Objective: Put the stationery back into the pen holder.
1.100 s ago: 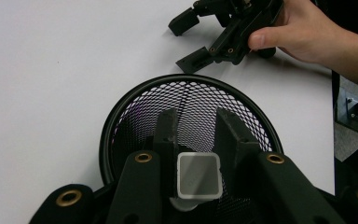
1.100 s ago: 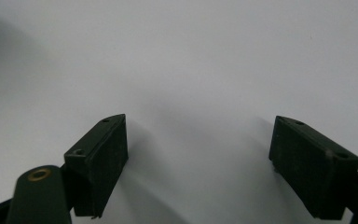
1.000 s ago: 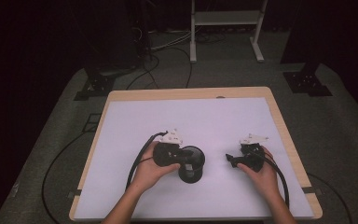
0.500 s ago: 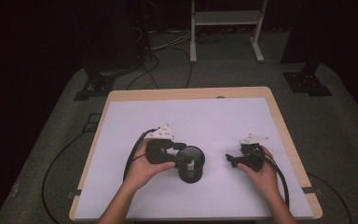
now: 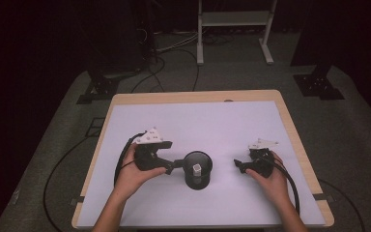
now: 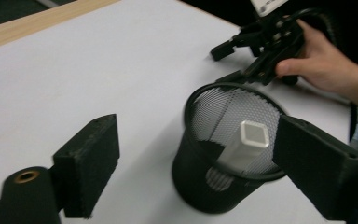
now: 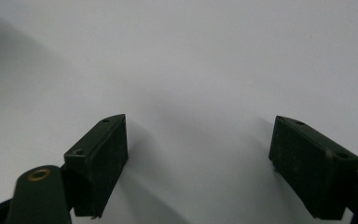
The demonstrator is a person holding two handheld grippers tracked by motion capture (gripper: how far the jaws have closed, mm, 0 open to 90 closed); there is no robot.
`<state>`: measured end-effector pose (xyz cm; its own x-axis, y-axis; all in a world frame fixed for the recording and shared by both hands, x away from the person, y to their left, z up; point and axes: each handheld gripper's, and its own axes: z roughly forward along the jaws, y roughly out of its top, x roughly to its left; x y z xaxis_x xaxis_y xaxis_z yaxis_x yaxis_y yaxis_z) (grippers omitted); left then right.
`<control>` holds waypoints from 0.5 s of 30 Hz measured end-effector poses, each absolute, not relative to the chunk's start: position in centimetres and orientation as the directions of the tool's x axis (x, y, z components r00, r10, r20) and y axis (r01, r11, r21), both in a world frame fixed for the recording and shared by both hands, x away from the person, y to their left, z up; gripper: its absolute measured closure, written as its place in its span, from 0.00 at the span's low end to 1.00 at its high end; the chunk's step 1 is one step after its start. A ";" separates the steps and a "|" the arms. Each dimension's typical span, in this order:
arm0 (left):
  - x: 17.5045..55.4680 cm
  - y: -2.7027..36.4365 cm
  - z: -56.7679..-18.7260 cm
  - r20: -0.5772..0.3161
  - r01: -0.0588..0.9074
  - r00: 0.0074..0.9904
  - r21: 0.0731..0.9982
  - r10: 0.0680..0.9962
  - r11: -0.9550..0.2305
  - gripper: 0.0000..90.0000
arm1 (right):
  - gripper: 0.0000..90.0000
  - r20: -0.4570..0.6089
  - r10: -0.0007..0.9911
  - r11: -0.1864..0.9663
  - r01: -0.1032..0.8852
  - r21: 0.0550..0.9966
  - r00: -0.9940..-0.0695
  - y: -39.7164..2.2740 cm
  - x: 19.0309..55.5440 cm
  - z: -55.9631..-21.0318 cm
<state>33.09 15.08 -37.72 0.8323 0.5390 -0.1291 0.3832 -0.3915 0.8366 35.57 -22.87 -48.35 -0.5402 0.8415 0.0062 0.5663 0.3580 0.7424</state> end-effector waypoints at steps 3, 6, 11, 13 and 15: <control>32.9 16.3 -38.0 -0.125 0.397 0.817 0.830 0.562 -0.392 0.12 | 0.20 0.008 0.842 0.357 0.567 0.742 -0.540 -22.9 35.6 -48.4; 32.7 17.5 -38.6 -0.123 0.411 0.805 0.822 0.581 -0.395 0.12 | 0.20 0.009 0.842 0.356 0.568 0.742 -0.540 -22.9 35.6 -48.4; 32.5 18.9 -39.6 -0.113 0.429 0.786 0.808 0.608 -0.403 0.11 | 0.20 0.008 0.841 0.357 0.567 0.742 -0.540 -22.9 35.6 -48.4; 32.3 19.5 -40.1 -0.112 0.438 0.777 0.804 0.620 -0.403 0.11 | 0.20 0.008 0.841 0.357 0.567 0.742 -0.540 -22.9 35.6 -48.4; 32.1 20.1 -40.5 -0.108 0.446 0.768 0.798 0.632 -0.406 0.11 | 0.20 0.008 0.841 0.357 0.567 0.742 -0.540 -22.9 35.6 -48.4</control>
<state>32.09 20.05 -40.48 0.7677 0.6316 -0.1081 0.4460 -0.4056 0.7978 35.58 -22.88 -48.36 -0.5403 0.8414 0.0080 0.5671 0.3571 0.7422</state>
